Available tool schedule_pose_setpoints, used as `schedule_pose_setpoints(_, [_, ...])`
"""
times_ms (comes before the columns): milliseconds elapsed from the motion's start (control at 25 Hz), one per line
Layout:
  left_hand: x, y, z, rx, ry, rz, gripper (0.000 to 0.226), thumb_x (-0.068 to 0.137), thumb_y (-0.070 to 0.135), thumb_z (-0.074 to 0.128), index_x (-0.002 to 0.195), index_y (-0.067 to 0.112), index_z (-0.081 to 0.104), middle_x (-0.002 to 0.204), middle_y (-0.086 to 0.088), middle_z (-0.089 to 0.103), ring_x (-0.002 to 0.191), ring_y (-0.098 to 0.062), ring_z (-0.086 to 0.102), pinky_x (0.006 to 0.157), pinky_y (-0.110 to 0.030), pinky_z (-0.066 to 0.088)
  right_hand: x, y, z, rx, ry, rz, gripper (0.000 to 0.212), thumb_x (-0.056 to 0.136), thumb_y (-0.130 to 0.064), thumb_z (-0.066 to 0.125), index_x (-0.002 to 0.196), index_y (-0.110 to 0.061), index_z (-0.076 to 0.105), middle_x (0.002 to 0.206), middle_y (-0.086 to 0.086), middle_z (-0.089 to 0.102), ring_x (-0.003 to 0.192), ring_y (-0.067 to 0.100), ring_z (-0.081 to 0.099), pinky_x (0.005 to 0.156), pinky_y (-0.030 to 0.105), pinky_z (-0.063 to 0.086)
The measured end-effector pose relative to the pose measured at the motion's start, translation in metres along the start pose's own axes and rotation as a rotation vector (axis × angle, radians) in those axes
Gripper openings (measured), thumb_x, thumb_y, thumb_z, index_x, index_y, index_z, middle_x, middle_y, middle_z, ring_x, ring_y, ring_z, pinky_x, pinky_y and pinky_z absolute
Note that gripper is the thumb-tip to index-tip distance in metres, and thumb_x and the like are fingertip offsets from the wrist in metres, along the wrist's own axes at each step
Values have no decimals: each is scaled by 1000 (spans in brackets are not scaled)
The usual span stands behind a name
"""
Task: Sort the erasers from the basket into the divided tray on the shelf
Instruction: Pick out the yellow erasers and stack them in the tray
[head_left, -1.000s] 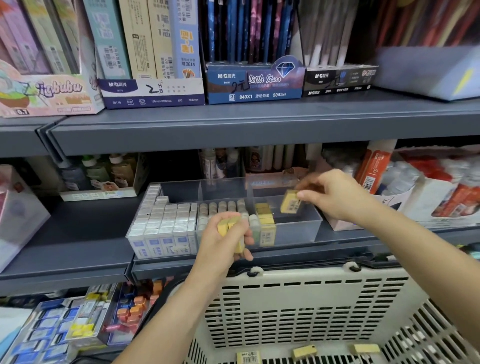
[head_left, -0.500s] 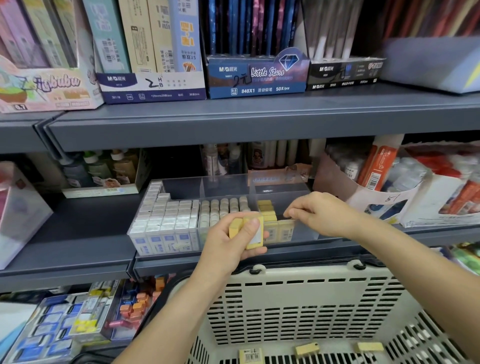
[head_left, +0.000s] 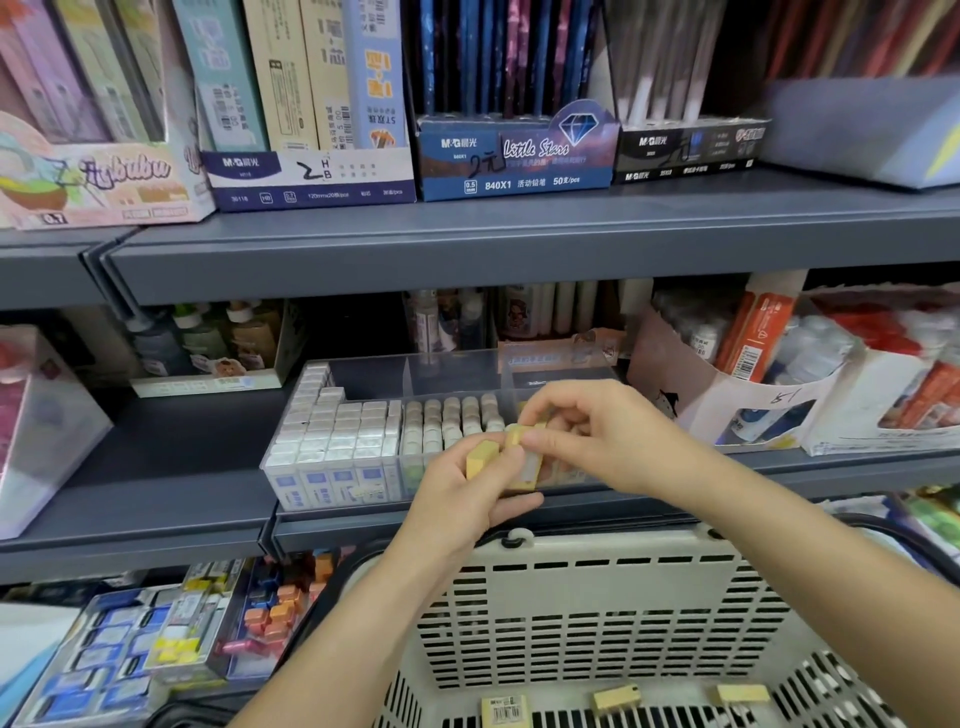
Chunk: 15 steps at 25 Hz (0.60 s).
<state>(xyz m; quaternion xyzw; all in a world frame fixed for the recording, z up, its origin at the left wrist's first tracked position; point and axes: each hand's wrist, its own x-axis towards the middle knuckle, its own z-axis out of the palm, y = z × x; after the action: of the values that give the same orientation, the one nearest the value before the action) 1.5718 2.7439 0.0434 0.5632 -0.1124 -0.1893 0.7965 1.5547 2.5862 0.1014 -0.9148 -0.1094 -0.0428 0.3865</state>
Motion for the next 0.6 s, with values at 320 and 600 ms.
schedule_pose_setpoints(320, [-1,-2,-1,116,-41,56,29,85,6,63,113,10,58,80,-4,66,68,-12,64,45,-20,45,-8,13,-13,428,-44,169,18,89,-10,56,105,-9,65,81,2,74,76,12,71,65,20,56])
schedule_pose_setpoints(600, [3,-3,-3,110,43,89,39,74,20,67,109,20,49,70,-3,61,51,-12,52,38,-19,35,4,3,-39,109,121,167,11,86,-9,62,95,-14,67,79,-8,72,72,6,70,67,24,55])
